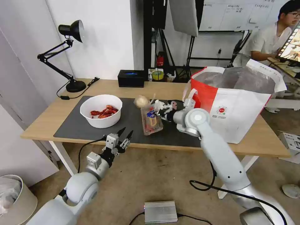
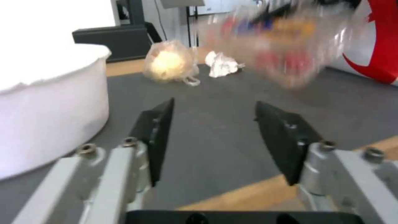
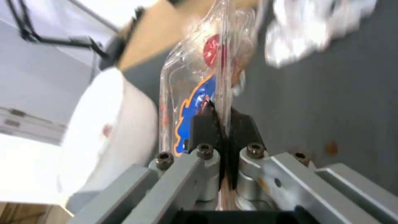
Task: Pick up the trash from the table and place it into the takeout bag.
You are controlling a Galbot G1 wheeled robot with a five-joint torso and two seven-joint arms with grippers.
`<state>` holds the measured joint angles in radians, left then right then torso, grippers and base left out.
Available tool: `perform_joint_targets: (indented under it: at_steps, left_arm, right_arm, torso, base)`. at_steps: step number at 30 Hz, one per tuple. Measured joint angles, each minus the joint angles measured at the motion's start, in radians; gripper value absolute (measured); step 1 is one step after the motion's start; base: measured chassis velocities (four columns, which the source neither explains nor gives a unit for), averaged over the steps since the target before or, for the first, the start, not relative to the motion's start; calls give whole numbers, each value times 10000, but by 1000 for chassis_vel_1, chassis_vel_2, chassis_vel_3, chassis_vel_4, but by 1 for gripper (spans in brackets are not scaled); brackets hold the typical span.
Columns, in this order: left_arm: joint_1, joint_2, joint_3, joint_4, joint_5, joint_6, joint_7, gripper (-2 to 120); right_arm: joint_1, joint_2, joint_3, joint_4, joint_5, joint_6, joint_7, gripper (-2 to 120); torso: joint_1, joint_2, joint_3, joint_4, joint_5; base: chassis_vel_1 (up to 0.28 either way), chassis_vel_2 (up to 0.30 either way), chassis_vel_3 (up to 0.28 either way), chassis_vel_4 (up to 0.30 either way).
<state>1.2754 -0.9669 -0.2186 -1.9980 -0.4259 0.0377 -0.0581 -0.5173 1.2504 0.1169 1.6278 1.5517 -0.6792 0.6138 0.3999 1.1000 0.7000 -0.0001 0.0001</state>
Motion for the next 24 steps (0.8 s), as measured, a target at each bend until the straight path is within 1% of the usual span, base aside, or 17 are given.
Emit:
perform_joint_targets:
  at_steps: [1, 4, 5, 7, 8, 10, 12, 17, 24]
  left_arm:
    - [0, 0, 0, 0, 0, 0, 0, 63]
    - [263, -134, -183, -92, 59, -44, 0, 76]
    - [263, -134, -183, -92, 59, -44, 0, 76]
    - [363, -180, -310, -168, 64, -50, 0, 88]
    - [363, -180, -310, -168, 64, -50, 0, 88]
    - [459, -188, -446, -237, 66, -51, -17, 97]
    - [489, -189, -488, -256, 69, -52, -30, 99]
    - [749, -176, -761, -418, 73, -53, -180, 100]
    - [1088, -258, -1104, -611, 102, -54, -201, 100]
  right_arm:
    - [0, 0, 0, 0, 0, 0, 0, 0]
    - [235, -256, 295, 530, 69, 65, -15, 0]
    - [235, -256, 295, 530, 69, 65, -15, 0]
    - [487, -454, 540, 970, 268, 119, 0, 0]
    - [487, -454, 540, 970, 268, 119, 0, 0]
    - [781, -671, 763, 1359, 452, 173, 33, 0]
    - [886, -741, 823, 1455, 505, 190, 50, 0]
    - [1522, -1250, 1033, 1787, 720, 332, 148, 0]
    - [2545, -2005, 1282, 1407, 1062, 444, 103, 0]
  torso:
    - [0, 0, 0, 0, 0]
    - [0, 0, 0, 2, 0]
    - [0, 0, 0, 2, 0]
    - [0, 0, 0, 0, 0]
    - [0, 0, 0, 0, 0]
    - [0, 0, 0, 0, 0]
    - [0, 0, 0, 0, 0]
    - [0, -1, 0, 0, 1]
    - [1, 0, 0, 2, 0]
  base:
    - [0, 0, 0, 0]
    - [0, 0, 0, 0]
    - [0, 0, 0, 0]
    - [0, 0, 0, 0]
    - [0, 0, 0, 0]
    - [0, 0, 0, 0]
    - [0, 0, 0, 0]
    - [0, 0, 0, 0]
    - [0, 0, 0, 0]
